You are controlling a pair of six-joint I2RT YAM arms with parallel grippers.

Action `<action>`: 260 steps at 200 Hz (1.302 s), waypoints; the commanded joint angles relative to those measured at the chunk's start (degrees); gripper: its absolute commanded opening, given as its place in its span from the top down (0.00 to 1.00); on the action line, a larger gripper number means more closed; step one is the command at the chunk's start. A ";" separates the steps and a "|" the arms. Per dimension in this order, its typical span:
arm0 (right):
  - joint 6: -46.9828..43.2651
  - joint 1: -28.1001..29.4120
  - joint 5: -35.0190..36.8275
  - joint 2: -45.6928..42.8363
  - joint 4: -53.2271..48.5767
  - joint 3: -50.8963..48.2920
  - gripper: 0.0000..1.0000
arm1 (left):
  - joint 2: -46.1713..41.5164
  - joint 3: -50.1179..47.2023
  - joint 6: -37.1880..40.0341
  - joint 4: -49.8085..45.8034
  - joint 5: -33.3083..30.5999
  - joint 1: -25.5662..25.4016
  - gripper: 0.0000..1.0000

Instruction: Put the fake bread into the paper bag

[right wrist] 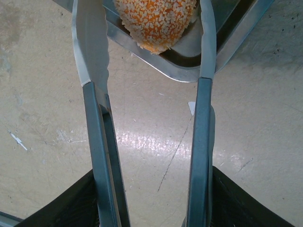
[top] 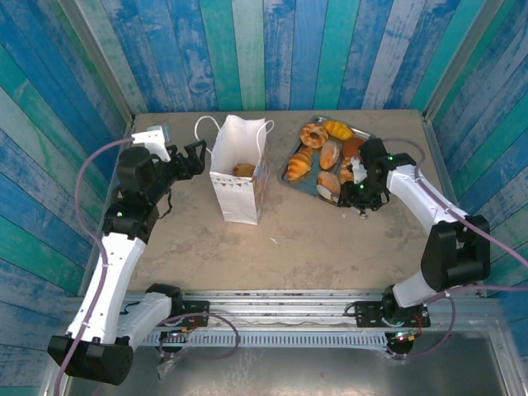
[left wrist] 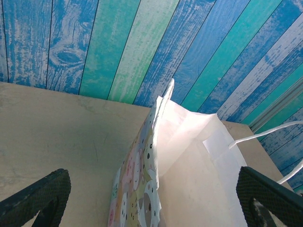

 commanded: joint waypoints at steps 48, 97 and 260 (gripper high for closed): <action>-1.15 -0.32 -0.16 -1.05 0.71 -0.10 0.52 | 0.35 1.85 0.54 -0.14 -0.77 0.03 0.06; -1.52 -0.34 0.01 -3.66 -0.48 -0.08 0.57 | 0.35 2.42 0.49 -0.83 -0.76 0.01 0.06; 1.67 5.05 5.49 -18.99 -16.40 16.66 0.60 | 7.60 11.52 4.66 -19.60 5.68 -0.11 0.09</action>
